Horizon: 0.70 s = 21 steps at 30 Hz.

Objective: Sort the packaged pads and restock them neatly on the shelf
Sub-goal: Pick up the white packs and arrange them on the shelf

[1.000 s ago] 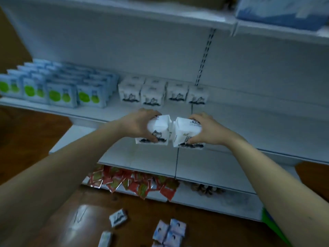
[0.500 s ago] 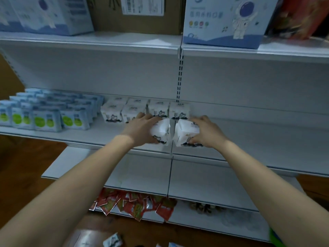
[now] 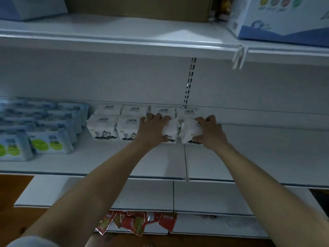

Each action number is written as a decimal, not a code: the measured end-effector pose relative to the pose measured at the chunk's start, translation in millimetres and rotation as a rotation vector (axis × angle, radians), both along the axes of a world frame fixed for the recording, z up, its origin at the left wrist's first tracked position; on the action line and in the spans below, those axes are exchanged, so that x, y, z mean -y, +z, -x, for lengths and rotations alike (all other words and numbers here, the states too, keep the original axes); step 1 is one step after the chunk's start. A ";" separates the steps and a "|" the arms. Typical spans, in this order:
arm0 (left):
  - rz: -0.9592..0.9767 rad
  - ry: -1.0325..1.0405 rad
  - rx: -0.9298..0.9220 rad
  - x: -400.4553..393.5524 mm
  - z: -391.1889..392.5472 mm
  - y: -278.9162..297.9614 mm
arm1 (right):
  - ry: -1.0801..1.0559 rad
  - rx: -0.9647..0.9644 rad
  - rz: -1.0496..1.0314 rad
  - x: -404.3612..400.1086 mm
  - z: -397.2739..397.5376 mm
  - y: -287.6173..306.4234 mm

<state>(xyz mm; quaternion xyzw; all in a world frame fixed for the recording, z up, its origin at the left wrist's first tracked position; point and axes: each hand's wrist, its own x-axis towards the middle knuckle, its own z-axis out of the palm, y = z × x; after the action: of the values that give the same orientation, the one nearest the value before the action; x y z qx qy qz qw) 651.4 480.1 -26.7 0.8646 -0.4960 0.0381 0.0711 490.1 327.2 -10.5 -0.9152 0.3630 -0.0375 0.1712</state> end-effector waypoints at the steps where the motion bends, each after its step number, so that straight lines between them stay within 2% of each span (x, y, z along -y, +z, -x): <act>1: -0.002 -0.005 0.011 3.8 -6.1 -3.4 | -0.011 -0.014 0.006 1.3 -6.5 -1.5; 7: 0.014 -0.034 -0.005 16.8 -25.4 -17.3 | -0.029 -0.087 0.027 4.2 -34.5 -10.8; 13: -0.012 -0.064 0.006 18.4 -28.4 -32.0 | -0.049 -0.021 0.004 -3.4 -48.7 -23.9; 18: -0.125 -0.046 0.025 16.3 -26.8 -18.0 | -0.011 -0.037 -0.083 -3.7 -35.1 -22.6; 21: -0.098 -0.014 0.019 9.3 -20.6 2.5 | -0.019 0.012 -0.022 -4.6 -22.4 -6.3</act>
<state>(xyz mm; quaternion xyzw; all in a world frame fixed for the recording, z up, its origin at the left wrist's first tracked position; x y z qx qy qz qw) 672.0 470.8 -24.3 0.8631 -0.5040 0.0214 0.0243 512.5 331.9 -16.8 -0.9095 0.3710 -0.0406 0.1832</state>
